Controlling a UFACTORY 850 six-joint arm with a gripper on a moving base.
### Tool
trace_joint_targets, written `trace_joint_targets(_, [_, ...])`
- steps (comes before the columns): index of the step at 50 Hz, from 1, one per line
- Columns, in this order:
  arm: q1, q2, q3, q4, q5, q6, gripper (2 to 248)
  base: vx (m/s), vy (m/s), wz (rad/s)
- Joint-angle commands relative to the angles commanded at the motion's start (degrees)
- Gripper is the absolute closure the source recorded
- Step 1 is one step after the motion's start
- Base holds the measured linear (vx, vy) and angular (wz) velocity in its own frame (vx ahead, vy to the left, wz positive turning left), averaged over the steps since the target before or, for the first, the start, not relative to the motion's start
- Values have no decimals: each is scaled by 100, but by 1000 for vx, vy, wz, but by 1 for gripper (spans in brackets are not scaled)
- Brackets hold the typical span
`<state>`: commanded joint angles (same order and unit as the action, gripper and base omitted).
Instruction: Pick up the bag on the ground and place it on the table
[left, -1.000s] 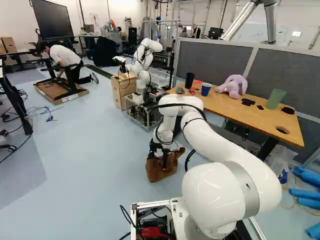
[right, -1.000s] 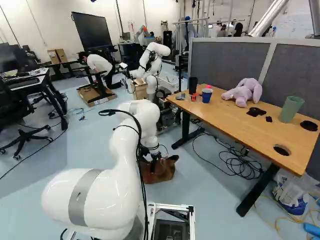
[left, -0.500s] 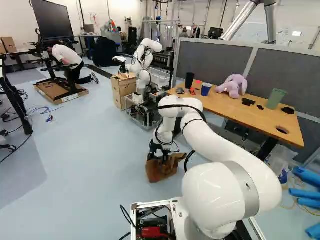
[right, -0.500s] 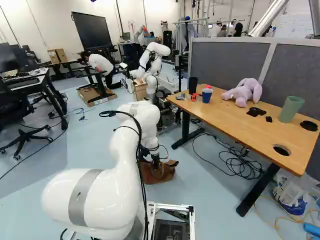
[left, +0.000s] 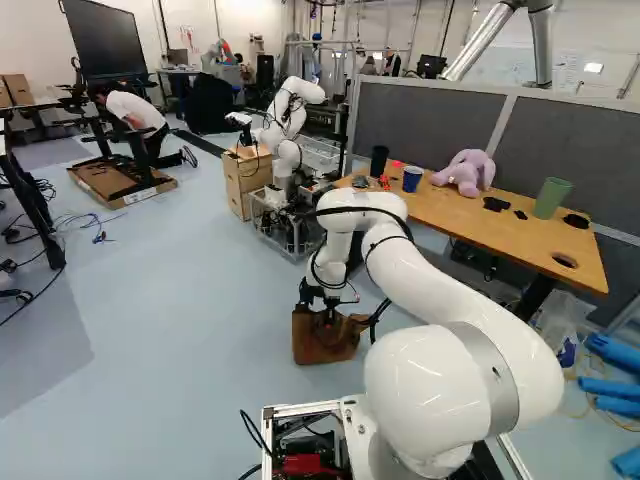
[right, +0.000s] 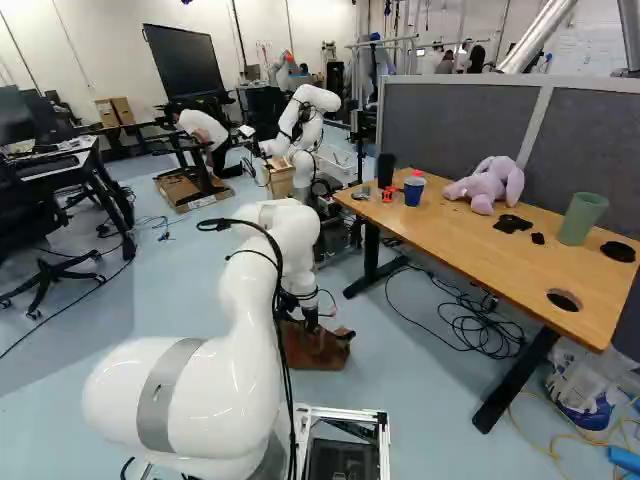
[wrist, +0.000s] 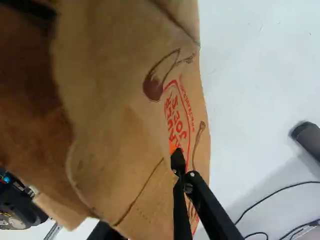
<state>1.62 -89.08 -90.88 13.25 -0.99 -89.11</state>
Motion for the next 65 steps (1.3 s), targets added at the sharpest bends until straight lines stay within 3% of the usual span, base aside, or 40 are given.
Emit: trace_joint_targets(65, [0,1415,1296,0,0,0,232,0,0,0])
